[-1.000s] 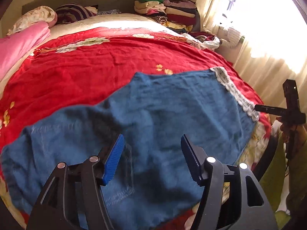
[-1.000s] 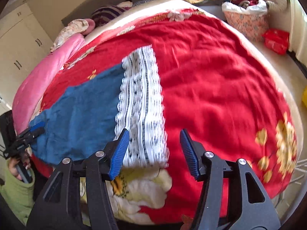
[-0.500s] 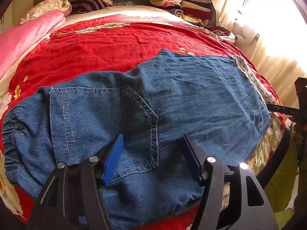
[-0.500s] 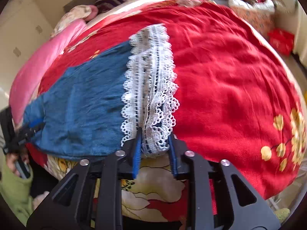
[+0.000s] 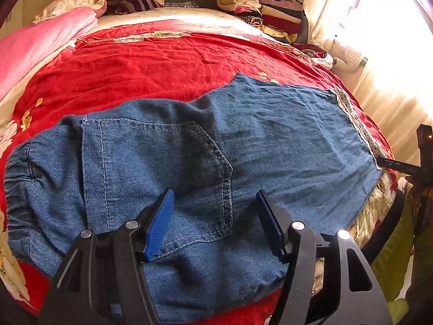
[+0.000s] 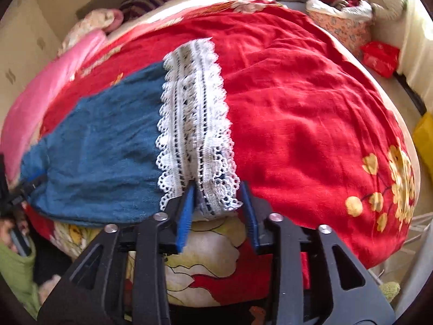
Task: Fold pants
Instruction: 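Fold the lace hem over onto the pants with the right tool and open it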
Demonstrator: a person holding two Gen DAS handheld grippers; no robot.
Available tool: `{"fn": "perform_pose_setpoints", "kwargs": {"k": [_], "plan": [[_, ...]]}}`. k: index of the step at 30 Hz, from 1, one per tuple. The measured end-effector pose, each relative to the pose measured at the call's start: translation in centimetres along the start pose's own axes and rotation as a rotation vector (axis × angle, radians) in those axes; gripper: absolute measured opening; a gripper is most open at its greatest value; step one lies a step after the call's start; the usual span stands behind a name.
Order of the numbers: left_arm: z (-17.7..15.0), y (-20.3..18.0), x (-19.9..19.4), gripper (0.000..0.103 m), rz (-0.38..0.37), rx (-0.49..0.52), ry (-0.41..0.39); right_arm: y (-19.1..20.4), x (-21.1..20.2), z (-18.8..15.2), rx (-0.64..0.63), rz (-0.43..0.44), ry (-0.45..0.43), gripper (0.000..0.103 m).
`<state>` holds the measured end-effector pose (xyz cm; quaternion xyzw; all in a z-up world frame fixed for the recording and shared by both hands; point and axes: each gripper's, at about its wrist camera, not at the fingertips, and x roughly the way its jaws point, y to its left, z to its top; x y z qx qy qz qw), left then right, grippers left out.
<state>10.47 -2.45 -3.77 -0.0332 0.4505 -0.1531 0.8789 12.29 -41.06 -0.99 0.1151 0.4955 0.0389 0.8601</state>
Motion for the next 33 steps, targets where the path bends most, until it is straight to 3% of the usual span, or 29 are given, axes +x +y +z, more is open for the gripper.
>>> {"fn": "perform_pose_setpoints", "kwargs": {"k": [4,7,13,20,23,29,30,32,33], "plan": [[0.1,-0.1,-1.3,0.061,-0.001,0.002,-0.002,0.6,-2.6,0.3,-0.003,-0.016,-0.117,0.051],[0.3,0.5,-3.5,0.066,0.003,-0.019,-0.053,2.5,-3.8,0.7,-0.056,0.004,-0.172,0.061],[0.9,4.2,-8.3,0.067,0.093,-0.079,-0.165,8.9,-3.4,1.8,-0.244,0.086,-0.182,0.071],[0.0,11.3,-9.4,0.067,0.197,-0.279,-0.154,16.6,0.1,2.1,-0.409,0.167,-0.104,0.075],[-0.1,12.7,-9.1,0.081,0.191,-0.339,-0.146,19.3,1.5,2.4,-0.461,0.191,-0.079,0.080],[0.4,13.6,-6.4,0.081,0.056,-0.423,-0.119,23.2,3.9,1.9,-0.526,0.208,-0.045,0.082],[0.4,13.7,-5.9,0.080,0.046,-0.433,-0.113,23.7,4.5,1.8,-0.534,0.204,-0.039,0.083],[0.3,13.7,-5.0,0.049,0.006,-0.442,-0.106,24.1,5.4,1.7,-0.538,0.205,-0.028,0.085],[0.2,13.6,-4.9,0.041,-0.002,-0.443,-0.110,24.1,5.9,1.7,-0.536,0.199,-0.018,0.086]]}}
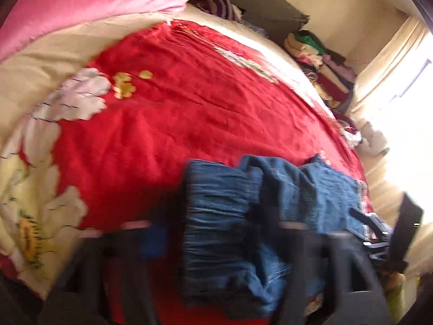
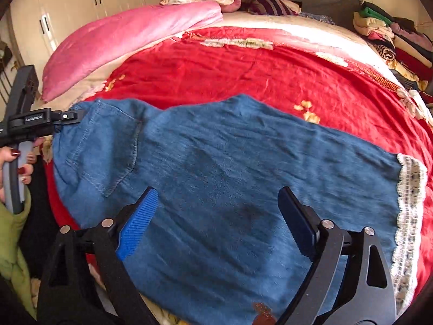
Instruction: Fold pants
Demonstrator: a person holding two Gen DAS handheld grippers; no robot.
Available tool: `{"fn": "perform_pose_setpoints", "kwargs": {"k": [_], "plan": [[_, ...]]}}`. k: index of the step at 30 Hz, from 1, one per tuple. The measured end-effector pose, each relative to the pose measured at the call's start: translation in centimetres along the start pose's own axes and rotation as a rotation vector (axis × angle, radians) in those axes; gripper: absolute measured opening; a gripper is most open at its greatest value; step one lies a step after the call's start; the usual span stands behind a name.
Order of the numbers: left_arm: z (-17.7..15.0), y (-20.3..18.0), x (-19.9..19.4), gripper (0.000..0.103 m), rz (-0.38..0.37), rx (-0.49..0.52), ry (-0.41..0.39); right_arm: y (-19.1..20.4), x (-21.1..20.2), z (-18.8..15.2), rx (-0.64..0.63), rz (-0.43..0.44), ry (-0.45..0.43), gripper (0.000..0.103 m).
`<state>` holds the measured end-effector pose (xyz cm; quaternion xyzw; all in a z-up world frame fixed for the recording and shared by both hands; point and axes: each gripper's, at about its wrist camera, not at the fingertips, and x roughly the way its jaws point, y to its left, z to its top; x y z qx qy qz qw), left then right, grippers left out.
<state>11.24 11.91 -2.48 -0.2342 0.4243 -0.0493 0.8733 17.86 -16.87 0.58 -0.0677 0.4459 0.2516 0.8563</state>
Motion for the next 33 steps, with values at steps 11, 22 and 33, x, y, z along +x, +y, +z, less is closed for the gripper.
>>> {"fn": "perform_pose_setpoints", "kwargs": {"k": [11,22,33], "plan": [[-0.6,0.7,-0.1,0.068,0.126,0.101,-0.013,-1.6,1.9,-1.9,0.083,-0.014,0.062,0.087],[0.6,-5.4,-6.5,0.068,0.128,0.279,-0.176,-1.2,-1.5,1.3,0.038,0.039,-0.068,0.072],[-2.4,-8.1,3.9,0.043,0.166,0.428,0.092,3.1,3.6,7.2,-0.086,0.164,0.018,0.034]]}}
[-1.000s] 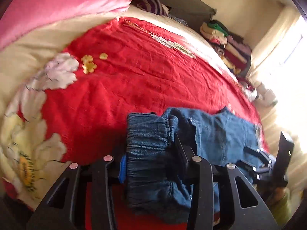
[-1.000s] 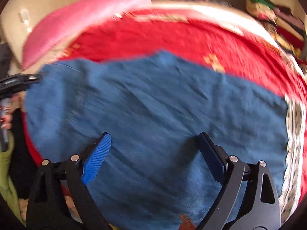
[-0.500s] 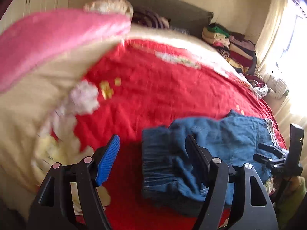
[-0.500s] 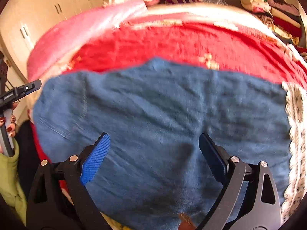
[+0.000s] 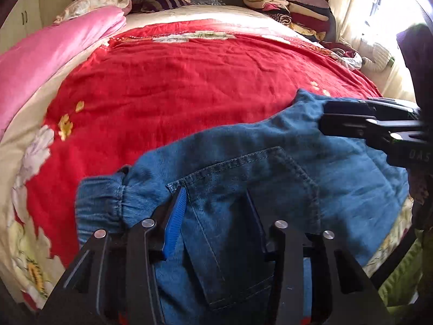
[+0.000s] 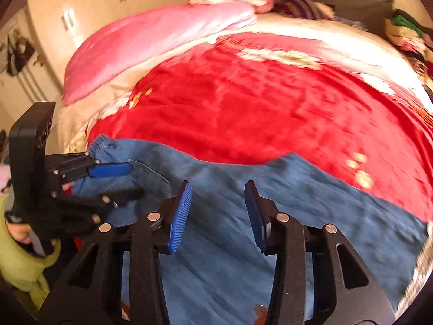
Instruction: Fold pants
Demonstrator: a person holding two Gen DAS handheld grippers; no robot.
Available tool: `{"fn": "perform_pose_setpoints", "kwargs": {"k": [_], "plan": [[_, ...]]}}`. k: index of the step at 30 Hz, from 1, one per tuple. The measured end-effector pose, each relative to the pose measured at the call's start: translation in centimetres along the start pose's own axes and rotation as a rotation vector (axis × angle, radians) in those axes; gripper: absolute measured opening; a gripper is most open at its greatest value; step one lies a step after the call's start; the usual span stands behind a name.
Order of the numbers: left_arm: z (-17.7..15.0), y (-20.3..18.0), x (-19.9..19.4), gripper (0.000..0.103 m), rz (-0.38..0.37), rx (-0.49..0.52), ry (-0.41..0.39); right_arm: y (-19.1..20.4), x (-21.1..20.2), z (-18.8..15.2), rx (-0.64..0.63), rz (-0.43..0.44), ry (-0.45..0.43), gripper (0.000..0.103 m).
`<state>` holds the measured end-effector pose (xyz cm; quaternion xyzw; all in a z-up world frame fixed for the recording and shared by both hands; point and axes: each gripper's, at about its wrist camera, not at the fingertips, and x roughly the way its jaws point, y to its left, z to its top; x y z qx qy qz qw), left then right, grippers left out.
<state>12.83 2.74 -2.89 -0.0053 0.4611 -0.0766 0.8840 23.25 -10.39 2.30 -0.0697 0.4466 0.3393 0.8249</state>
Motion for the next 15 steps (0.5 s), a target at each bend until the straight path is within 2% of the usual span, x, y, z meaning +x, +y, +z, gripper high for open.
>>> {"fn": "perform_pose_setpoints", "kwargs": {"k": [3,6,8,11,14,15], "plan": [[-0.1,0.3,-0.2,0.043,-0.014,-0.003,-0.008,0.0,2.8,0.7,-0.005,-0.003,0.051,0.034],[-0.3,0.7,-0.3,0.043,-0.031,-0.010,-0.015,-1.4,5.2,1.0,0.001,-0.115,0.102,0.033],[-0.4,0.4,-0.3,0.043,-0.033,-0.011,-0.019,-2.6,5.5,1.0,0.056,-0.084,0.103,0.033],[-0.4,0.4,0.0,0.043,-0.034,-0.013,-0.027,-2.5,5.4,0.9,0.051,-0.086,0.096,0.033],[-0.5,0.4,-0.4,0.043,-0.043,-0.020,-0.047,-2.6,3.7,0.8,0.076,-0.059,0.054,0.038],[-0.5,0.5,-0.6,0.044,-0.046,-0.019,-0.057,-2.7,2.7,0.8,0.096,-0.070,0.032,0.050]]}}
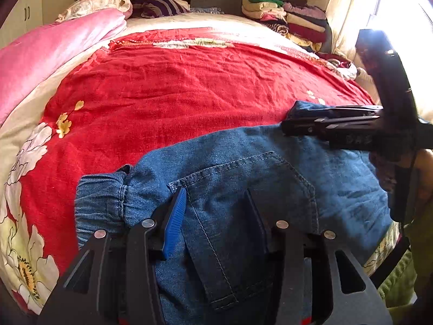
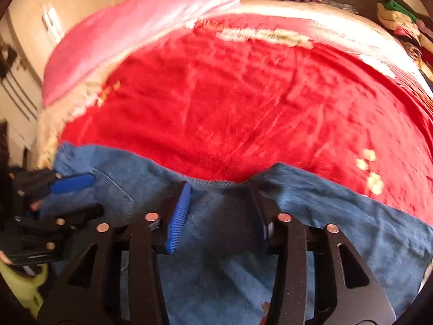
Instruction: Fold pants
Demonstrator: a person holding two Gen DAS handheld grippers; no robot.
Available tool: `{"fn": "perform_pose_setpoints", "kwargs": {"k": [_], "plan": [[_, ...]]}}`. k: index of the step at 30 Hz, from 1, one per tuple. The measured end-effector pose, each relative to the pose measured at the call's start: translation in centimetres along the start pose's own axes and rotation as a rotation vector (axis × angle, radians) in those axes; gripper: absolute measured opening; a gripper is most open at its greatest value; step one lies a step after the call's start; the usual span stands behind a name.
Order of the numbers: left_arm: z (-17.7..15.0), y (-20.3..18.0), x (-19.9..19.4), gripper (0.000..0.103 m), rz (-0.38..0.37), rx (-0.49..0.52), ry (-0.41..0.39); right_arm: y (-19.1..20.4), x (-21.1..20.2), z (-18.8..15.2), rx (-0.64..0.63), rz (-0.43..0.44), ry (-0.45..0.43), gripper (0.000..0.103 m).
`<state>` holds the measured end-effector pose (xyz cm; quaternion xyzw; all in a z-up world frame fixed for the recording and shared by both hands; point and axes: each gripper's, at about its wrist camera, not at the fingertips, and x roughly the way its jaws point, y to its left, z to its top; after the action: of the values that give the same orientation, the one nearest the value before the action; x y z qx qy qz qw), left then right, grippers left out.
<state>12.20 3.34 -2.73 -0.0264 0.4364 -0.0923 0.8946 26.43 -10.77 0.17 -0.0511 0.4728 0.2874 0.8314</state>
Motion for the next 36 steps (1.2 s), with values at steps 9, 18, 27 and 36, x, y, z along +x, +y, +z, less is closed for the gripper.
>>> {"fn": "perform_pose_setpoints", "kwargs": {"k": [9,18,27,36], "plan": [[0.4,-1.9,-3.7,0.068,-0.021,0.028,-0.057,-2.5,-9.1,-2.2,0.093,-0.029,-0.166,0.080],[1.0,-4.4,-6.5,0.090,-0.010,0.086,-0.104,-4.8,-16.9,-5.4,0.165,-0.123,-0.307,0.093],[1.5,-6.8,-8.3,0.099,-0.007,0.126,-0.131,-5.3,-21.1,-8.8,0.190,-0.215,-0.374,0.094],[2.4,-8.8,-9.0,0.099,-0.028,0.145,-0.140,-6.1,-23.4,-11.4,0.237,-0.270,-0.402,0.094]]}}
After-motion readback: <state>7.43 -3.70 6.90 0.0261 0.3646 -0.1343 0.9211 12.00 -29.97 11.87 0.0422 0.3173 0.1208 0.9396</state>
